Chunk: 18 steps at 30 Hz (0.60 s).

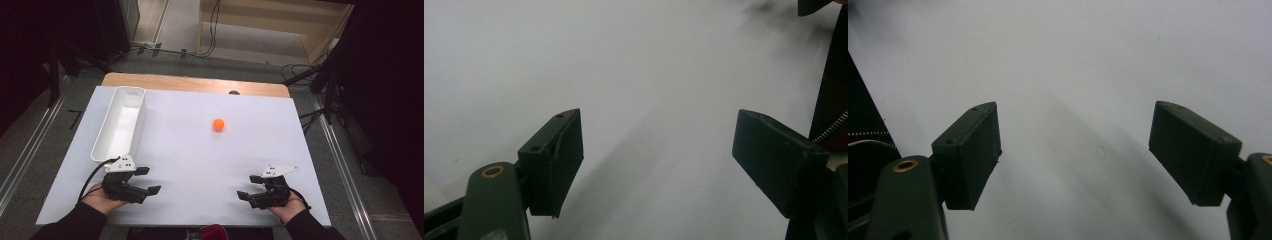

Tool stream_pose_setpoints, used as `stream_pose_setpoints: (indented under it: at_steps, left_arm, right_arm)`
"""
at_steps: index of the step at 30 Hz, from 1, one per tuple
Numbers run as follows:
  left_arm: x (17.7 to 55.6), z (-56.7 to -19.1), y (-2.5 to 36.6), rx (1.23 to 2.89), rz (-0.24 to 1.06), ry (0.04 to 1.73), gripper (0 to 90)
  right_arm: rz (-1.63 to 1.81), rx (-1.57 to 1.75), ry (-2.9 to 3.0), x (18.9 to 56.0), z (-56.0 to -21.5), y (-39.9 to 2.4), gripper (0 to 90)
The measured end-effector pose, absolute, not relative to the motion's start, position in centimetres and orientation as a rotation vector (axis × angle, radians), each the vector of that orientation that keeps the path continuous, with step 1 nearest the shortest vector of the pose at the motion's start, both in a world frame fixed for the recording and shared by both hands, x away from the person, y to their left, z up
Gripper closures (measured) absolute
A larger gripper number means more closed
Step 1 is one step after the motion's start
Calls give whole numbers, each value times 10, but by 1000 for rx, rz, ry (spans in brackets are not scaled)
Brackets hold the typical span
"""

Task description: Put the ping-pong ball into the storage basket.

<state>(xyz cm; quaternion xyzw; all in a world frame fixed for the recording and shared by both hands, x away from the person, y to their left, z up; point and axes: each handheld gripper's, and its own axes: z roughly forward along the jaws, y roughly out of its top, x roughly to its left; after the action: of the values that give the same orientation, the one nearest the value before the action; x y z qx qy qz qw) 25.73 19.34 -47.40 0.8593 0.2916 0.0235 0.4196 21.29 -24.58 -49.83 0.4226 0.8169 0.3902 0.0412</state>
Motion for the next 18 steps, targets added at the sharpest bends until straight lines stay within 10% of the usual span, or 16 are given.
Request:
stream_pose_setpoints:
  at_steps: [18]
  left_arm:
    - [258,-474,193,2157,58,740,209]
  right_arm:
    - [1187,1284,2515,213,-499,-245,195]
